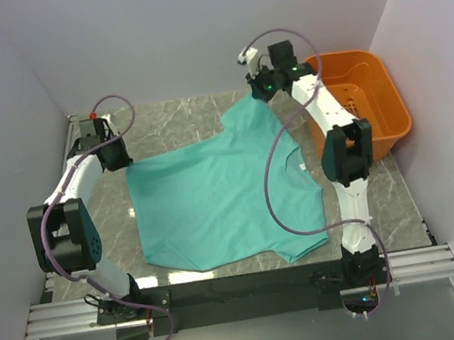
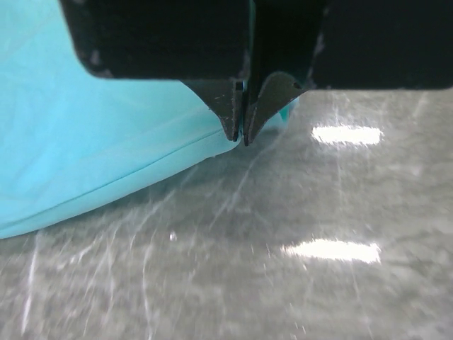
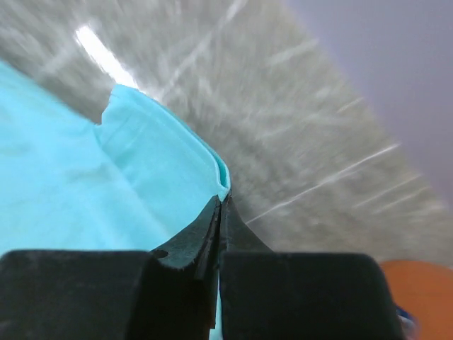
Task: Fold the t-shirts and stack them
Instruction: Fold the tshirt
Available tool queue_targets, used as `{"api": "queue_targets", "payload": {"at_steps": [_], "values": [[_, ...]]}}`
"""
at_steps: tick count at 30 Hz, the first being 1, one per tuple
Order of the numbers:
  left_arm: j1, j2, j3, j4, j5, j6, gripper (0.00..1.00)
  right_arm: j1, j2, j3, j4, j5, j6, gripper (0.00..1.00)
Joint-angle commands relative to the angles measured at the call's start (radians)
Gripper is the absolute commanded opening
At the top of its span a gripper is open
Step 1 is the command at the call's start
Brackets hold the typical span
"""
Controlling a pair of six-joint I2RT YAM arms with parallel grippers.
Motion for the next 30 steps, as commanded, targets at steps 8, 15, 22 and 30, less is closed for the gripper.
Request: {"api": "queue_targets", "payload": {"at_steps": [8, 15, 22, 30], "values": [[0.017, 0.039, 0.151, 0.052, -0.019, -0.005, 0.00, -0.103, -0.248, -0.138, 0.110, -0.324, -0.099, 0.00], [0.018, 0.088, 0.204, 0.065, -0.016, 0.018, 0.01, -0.112, -0.277, -0.192, 0.138, -0.353, -0.112, 0.00], [0.017, 0.056, 0.138, 0.125, 0.022, 0.053, 0.01, -0.139, -0.308, -0.252, 0.151, -0.410, -0.112, 0.00], [0.017, 0.028, 0.058, 0.177, 0.068, 0.069, 0.01, -0.142, -0.328, -0.348, 0.115, -0.464, -0.211, 0.00]]}}
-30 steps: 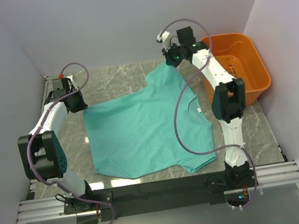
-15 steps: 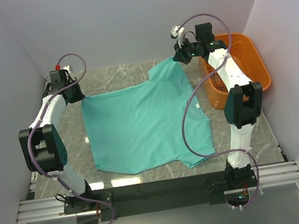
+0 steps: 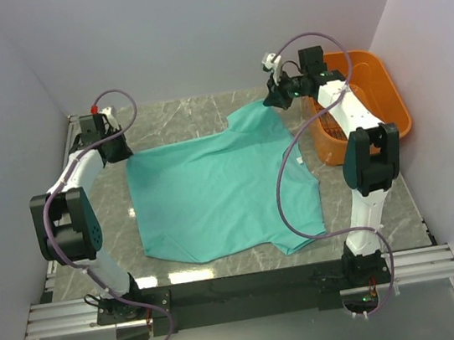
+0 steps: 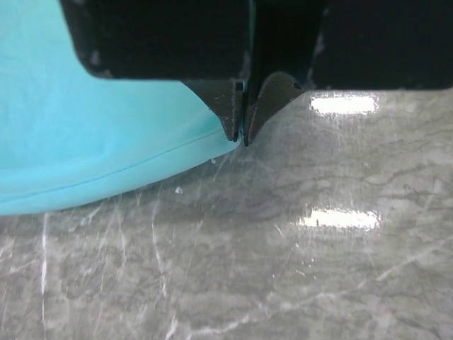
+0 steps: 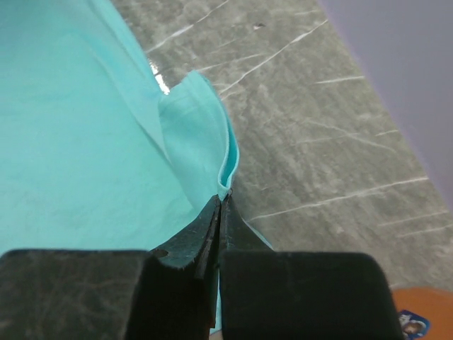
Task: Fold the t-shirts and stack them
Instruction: Fold the tshirt
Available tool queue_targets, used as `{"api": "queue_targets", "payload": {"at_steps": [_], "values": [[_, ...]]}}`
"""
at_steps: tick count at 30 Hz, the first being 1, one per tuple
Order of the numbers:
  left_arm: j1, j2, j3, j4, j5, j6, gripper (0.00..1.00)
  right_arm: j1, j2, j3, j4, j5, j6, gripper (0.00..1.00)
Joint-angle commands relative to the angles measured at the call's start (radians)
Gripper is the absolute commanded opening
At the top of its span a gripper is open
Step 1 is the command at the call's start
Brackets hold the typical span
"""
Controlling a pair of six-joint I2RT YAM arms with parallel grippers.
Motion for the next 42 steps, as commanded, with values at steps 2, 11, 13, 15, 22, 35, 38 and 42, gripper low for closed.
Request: {"api": "queue_targets", "payload": {"at_steps": [2, 11, 13, 15, 22, 35, 38, 42], "values": [[0.003, -0.060, -0.016, 0.057, 0.038, 0.026, 0.01, -0.008, -0.074, -0.044, -0.006, -0.064, -0.087, 0.00], [0.003, -0.087, -0.085, 0.059, 0.026, 0.037, 0.01, -0.028, -0.064, -0.072, -0.060, -0.078, -0.203, 0.00], [0.005, -0.098, -0.094, 0.059, 0.012, 0.039, 0.01, -0.042, -0.078, -0.083, -0.057, -0.091, -0.220, 0.00], [0.005, -0.109, -0.108, 0.066, -0.002, 0.042, 0.01, -0.049, -0.087, -0.090, -0.057, -0.107, -0.241, 0.00], [0.005, -0.184, -0.166, 0.100, -0.048, 0.049, 0.01, -0.059, -0.100, -0.136, -0.057, -0.090, -0.314, 0.00], [0.005, -0.190, -0.212, 0.076, -0.043, 0.063, 0.01, -0.065, -0.113, -0.181, -0.091, -0.090, -0.393, 0.00], [0.005, -0.182, -0.212, 0.074, -0.048, 0.063, 0.00, -0.066, -0.127, -0.207, -0.118, -0.095, -0.432, 0.00], [0.005, -0.184, -0.215, 0.074, -0.061, 0.065, 0.01, -0.066, -0.150, -0.244, -0.161, -0.095, -0.505, 0.00]]}}
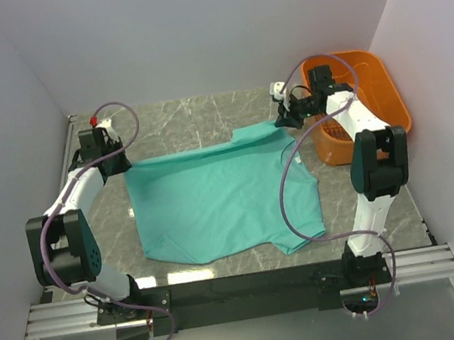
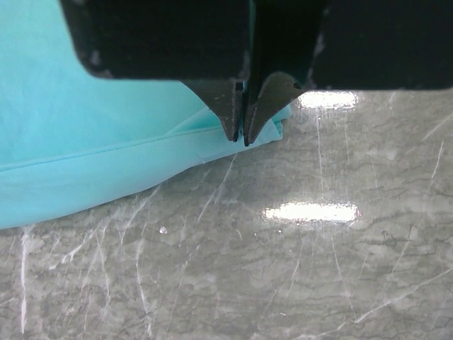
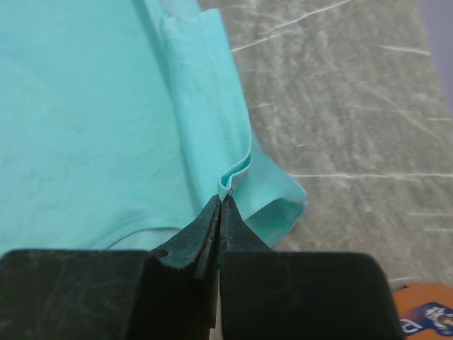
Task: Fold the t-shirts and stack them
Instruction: Fold the tshirt
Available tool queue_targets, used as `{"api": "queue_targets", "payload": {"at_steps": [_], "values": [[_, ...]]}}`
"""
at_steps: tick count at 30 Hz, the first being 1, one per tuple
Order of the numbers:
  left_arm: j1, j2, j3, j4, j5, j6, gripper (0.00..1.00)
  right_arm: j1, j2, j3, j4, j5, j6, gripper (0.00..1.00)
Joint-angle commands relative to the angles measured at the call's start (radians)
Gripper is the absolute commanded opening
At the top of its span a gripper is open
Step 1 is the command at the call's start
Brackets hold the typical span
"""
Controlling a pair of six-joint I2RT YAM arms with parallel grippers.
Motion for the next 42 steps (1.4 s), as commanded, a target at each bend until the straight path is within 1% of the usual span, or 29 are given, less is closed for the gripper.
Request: {"api": "queue_targets", "payload": {"at_steps": [1, 9, 13, 22, 27, 42], "values": [[0.003, -0.004, -0.008, 0.011, -0.021, 0.022, 0.01, -0.008, -0.086, -0.039, -0.058, -0.021, -0.093, 0.00], [0.002, 0.012, -0.011, 0.015, -0.032, 0.024, 0.01, -0.006, -0.128, -0.110, -0.126, -0.014, -0.179, 0.00], [-0.001, 0.016, -0.016, 0.015, -0.038, 0.026, 0.01, -0.006, -0.148, -0.165, -0.109, -0.008, -0.178, 0.00], [-0.015, 0.029, -0.022, 0.011, -0.067, 0.033, 0.01, -0.006, -0.163, -0.209, -0.121, 0.005, -0.186, 0.00], [-0.018, 0.050, -0.019, 0.013, -0.084, 0.036, 0.00, -0.006, -0.175, -0.231, -0.121, 0.007, -0.187, 0.00], [-0.037, 0.038, -0.039, 0.027, -0.124, 0.061, 0.00, -0.005, -0.180, -0.269, -0.120, 0.004, -0.183, 0.00]]}}
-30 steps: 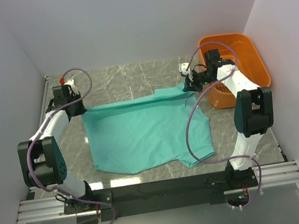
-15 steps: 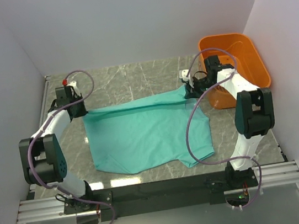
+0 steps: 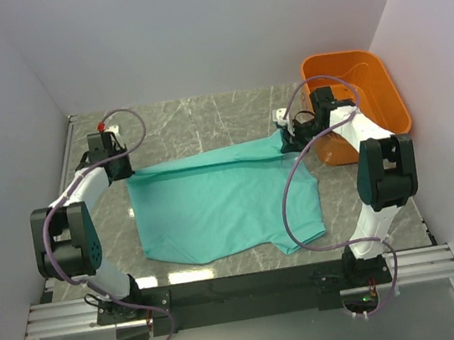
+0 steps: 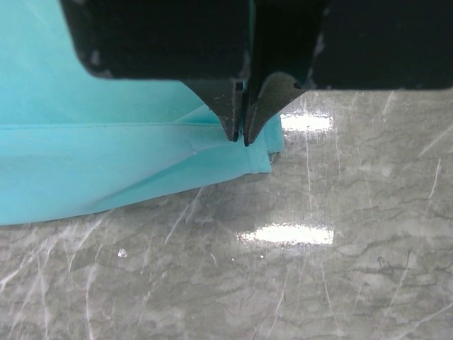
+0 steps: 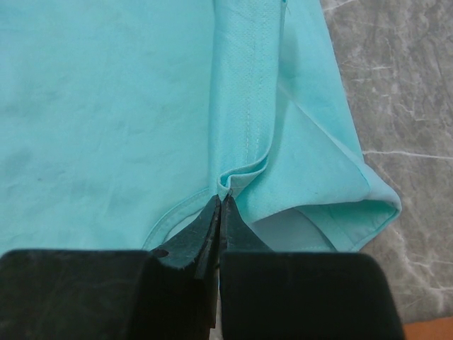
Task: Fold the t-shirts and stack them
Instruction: Fold the tshirt
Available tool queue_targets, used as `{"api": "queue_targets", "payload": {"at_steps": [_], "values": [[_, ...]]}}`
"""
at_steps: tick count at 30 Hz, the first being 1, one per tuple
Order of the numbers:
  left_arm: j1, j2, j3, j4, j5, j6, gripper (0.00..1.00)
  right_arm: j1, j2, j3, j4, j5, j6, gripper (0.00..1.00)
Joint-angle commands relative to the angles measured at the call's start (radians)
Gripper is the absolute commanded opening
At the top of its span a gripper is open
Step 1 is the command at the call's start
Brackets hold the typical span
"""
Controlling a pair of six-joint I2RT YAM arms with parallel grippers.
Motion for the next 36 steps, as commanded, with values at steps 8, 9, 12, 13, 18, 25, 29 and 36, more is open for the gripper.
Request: {"api": "queue_targets", "payload": {"at_steps": [8, 9, 12, 13, 18, 25, 29, 36], "values": [[-0.028, -0.029, -0.024, 0.019, -0.065, 0.042, 0.01, 0.002, -0.070, -0.034, -0.027, -0.014, -0.033, 0.00], [-0.028, -0.031, -0.025, 0.019, -0.068, 0.045, 0.00, 0.002, -0.073, -0.040, -0.027, -0.014, -0.033, 0.00], [-0.028, -0.035, -0.028, 0.021, -0.076, 0.047, 0.01, 0.003, -0.083, -0.055, -0.044, -0.021, -0.053, 0.00], [-0.028, -0.035, -0.028, 0.021, -0.077, 0.045, 0.01, 0.005, -0.086, -0.059, -0.047, -0.024, -0.056, 0.00], [-0.028, -0.034, -0.027, 0.022, -0.085, 0.047, 0.01, 0.006, -0.110, -0.086, -0.070, -0.039, -0.087, 0.00], [-0.053, -0.026, -0.027, 0.022, -0.089, 0.045, 0.01, 0.009, -0.104, -0.112, -0.053, -0.021, -0.075, 0.00], [-0.060, -0.023, -0.027, 0.018, -0.095, 0.051, 0.01, 0.012, -0.096, -0.114, -0.039, -0.017, -0.053, 0.00], [-0.068, -0.028, -0.030, 0.010, -0.115, 0.051, 0.01, 0.021, -0.093, -0.114, -0.028, -0.016, -0.039, 0.00]]}}
